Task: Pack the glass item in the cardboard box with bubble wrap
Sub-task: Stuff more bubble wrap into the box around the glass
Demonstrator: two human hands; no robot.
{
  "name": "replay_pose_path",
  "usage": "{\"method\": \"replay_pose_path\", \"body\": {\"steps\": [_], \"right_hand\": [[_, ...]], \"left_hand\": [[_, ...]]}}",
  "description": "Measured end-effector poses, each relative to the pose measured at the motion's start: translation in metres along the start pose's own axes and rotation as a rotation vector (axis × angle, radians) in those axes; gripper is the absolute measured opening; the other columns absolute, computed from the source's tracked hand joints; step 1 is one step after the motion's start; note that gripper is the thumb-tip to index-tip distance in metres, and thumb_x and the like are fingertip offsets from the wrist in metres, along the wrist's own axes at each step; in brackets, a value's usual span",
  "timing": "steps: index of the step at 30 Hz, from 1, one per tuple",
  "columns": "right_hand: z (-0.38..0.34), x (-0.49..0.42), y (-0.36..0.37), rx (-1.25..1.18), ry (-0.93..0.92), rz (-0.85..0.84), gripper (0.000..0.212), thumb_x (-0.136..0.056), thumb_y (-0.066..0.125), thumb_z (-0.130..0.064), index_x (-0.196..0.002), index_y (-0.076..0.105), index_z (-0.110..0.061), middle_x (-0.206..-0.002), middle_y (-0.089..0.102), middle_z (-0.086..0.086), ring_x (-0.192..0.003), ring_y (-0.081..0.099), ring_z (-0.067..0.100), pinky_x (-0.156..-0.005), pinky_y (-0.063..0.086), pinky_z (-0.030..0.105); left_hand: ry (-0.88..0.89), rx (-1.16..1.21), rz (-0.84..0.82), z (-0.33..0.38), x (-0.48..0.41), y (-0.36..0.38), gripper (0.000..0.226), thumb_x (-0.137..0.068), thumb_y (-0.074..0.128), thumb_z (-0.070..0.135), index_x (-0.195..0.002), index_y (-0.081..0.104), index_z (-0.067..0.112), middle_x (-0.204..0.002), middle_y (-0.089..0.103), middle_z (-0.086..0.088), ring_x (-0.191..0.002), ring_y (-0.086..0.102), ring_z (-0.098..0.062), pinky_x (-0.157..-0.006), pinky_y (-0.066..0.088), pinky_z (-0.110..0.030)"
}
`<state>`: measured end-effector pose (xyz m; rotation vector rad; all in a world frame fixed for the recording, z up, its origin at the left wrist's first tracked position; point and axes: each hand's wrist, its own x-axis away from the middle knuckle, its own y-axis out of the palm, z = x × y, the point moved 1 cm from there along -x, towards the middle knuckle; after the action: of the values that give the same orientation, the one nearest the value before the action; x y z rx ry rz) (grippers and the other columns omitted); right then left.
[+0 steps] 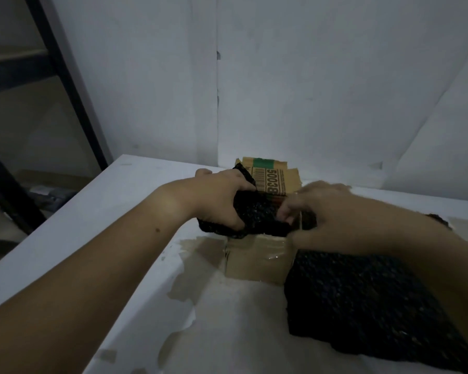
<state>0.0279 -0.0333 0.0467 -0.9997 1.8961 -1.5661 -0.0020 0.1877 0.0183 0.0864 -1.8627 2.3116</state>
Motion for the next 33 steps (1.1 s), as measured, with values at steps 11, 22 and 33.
{"method": "replay_pose_path", "body": {"steps": [11, 22, 33], "right_hand": [[-0.009, 0.003, 0.031, 0.053, -0.115, 0.155, 0.023, -0.078, 0.063, -0.045, -0.099, 0.063, -0.036, -0.091, 0.059, -0.02, -0.1, 0.051, 0.008, -0.083, 0.038, 0.028], [-0.002, 0.003, 0.048, 0.014, -0.108, 0.06, 0.019, -0.084, 0.056, -0.047, -0.094, 0.061, -0.031, -0.097, 0.061, -0.011, -0.112, 0.045, 0.012, -0.097, 0.022, 0.033], [0.001, 0.014, 0.055, 0.004, -0.137, 0.108, 0.02, -0.093, 0.05, -0.043, -0.107, 0.063, -0.038, -0.105, 0.058, -0.02, -0.122, 0.033, 0.005, -0.099, 0.023, 0.03]], "left_hand": [[0.089, 0.278, 0.305, 0.009, 0.058, -0.011, 0.034, -0.073, 0.064, 0.049, -0.103, 0.056, 0.037, -0.11, 0.05, 0.022, -0.097, 0.049, 0.001, -0.095, 0.034, -0.033], [0.175, 0.091, 0.529, 0.011, 0.081, 0.033, 0.028, -0.083, 0.067, 0.007, -0.1, 0.073, 0.029, -0.104, 0.06, 0.015, -0.11, 0.051, -0.009, -0.102, 0.025, -0.036], [0.143, -0.033, 0.227, 0.025, 0.056, 0.037, 0.053, -0.088, 0.026, 0.058, -0.076, 0.067, 0.027, -0.158, 0.016, 0.001, -0.143, 0.004, -0.015, -0.115, 0.003, -0.042]]}}
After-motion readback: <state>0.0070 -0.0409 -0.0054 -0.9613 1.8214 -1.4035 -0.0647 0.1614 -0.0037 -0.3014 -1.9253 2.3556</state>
